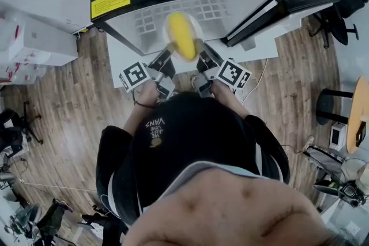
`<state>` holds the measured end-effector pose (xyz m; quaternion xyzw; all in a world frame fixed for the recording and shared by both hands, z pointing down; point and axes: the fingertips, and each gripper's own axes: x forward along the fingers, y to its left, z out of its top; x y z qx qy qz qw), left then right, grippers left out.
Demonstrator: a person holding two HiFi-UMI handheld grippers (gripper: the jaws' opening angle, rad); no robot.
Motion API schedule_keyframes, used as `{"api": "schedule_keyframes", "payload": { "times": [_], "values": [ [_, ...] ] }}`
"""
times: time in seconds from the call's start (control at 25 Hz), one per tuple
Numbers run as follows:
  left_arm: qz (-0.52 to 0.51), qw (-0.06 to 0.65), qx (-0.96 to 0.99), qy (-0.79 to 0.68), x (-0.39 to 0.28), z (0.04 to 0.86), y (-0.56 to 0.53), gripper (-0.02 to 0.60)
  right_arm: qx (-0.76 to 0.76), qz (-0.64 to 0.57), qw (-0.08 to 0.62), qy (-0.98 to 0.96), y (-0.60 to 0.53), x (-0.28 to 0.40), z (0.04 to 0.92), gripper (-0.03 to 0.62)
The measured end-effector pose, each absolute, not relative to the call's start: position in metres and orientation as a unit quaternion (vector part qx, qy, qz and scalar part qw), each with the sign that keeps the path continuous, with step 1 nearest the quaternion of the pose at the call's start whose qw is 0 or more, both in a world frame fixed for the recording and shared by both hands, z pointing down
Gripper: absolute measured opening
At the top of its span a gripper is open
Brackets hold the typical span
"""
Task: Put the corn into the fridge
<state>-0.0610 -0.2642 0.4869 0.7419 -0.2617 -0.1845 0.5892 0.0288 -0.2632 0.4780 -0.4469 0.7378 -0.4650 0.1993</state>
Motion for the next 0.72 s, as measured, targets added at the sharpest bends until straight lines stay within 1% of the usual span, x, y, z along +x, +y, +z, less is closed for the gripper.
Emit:
{"api": "schedule_keyframes", "payload": {
  "times": [0.72],
  "values": [
    [-0.227, 0.59, 0.714, -0.3, -0.054, 0.489, -0.284, 0.034, -0.403, -0.478, 0.167, 0.762, -0.294, 0.033, 0.48, 0.028]
  ]
}}
